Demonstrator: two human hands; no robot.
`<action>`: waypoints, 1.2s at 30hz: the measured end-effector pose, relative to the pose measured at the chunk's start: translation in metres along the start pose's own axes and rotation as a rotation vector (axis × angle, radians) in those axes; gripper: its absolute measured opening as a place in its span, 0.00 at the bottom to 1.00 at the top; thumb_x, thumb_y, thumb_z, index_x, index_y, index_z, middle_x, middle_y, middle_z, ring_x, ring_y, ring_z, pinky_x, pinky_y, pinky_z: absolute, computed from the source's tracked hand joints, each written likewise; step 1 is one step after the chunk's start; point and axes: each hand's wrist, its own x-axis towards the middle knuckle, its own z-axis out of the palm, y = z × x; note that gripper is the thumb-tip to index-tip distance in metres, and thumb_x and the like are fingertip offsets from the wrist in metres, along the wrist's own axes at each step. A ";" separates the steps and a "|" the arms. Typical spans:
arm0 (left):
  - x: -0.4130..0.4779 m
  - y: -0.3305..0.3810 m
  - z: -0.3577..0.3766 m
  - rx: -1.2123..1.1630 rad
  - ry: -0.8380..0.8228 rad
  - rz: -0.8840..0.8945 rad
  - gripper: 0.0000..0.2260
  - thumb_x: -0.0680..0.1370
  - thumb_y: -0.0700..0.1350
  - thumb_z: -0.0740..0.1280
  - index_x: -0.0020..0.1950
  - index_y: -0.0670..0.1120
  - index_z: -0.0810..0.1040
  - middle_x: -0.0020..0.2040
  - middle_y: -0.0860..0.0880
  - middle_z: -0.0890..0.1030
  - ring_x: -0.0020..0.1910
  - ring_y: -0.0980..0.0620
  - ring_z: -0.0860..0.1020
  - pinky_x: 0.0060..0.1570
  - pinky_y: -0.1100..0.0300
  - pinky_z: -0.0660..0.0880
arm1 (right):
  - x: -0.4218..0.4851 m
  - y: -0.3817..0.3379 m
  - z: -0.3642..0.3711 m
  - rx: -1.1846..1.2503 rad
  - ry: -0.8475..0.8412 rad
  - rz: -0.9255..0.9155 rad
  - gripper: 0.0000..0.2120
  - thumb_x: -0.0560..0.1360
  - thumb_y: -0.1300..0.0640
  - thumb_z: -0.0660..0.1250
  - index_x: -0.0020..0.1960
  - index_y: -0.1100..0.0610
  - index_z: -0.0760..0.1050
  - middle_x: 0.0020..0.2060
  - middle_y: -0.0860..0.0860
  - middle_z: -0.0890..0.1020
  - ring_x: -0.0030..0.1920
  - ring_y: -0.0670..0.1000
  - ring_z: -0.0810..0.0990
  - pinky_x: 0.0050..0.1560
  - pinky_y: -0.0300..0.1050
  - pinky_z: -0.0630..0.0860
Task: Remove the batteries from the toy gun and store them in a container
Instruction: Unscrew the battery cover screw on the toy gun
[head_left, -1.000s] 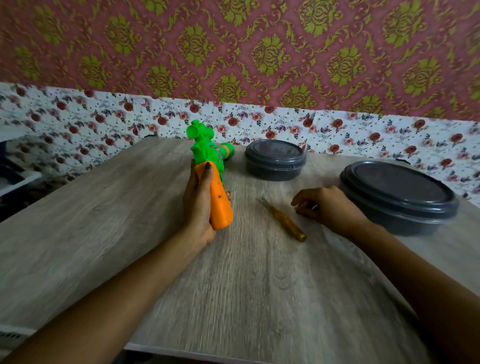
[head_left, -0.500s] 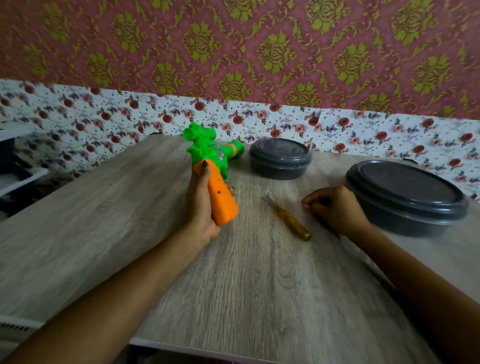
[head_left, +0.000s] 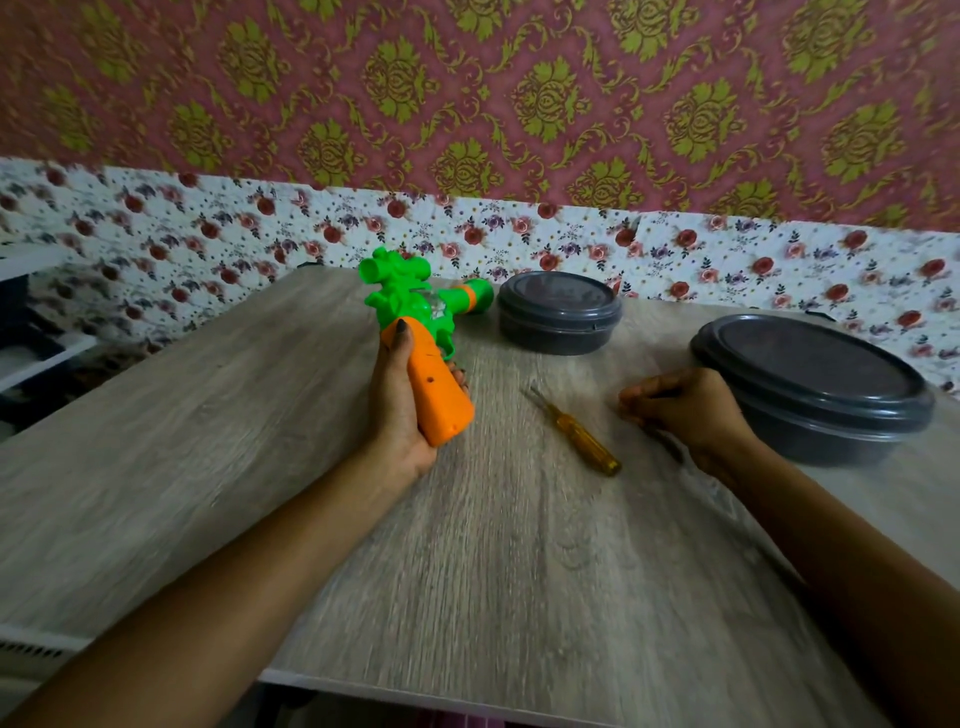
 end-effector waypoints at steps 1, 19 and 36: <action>0.000 0.000 0.000 -0.003 0.000 0.001 0.25 0.78 0.57 0.60 0.70 0.44 0.67 0.41 0.45 0.76 0.35 0.52 0.76 0.29 0.65 0.76 | -0.001 0.000 0.000 -0.014 0.006 -0.001 0.05 0.70 0.64 0.70 0.36 0.57 0.79 0.37 0.53 0.82 0.38 0.51 0.79 0.47 0.49 0.78; -0.003 0.000 0.002 0.012 -0.008 -0.001 0.17 0.79 0.57 0.58 0.57 0.45 0.71 0.40 0.45 0.76 0.36 0.52 0.75 0.36 0.59 0.74 | -0.003 -0.014 0.008 -0.735 -0.077 -0.251 0.06 0.73 0.65 0.66 0.48 0.58 0.80 0.49 0.53 0.82 0.47 0.49 0.80 0.55 0.43 0.75; 0.005 0.003 0.002 0.191 0.131 -0.103 0.21 0.80 0.55 0.57 0.67 0.44 0.68 0.40 0.47 0.74 0.37 0.53 0.73 0.48 0.52 0.72 | -0.017 -0.042 0.012 -0.444 0.003 -0.415 0.09 0.72 0.63 0.68 0.52 0.55 0.77 0.43 0.49 0.81 0.40 0.39 0.78 0.53 0.43 0.78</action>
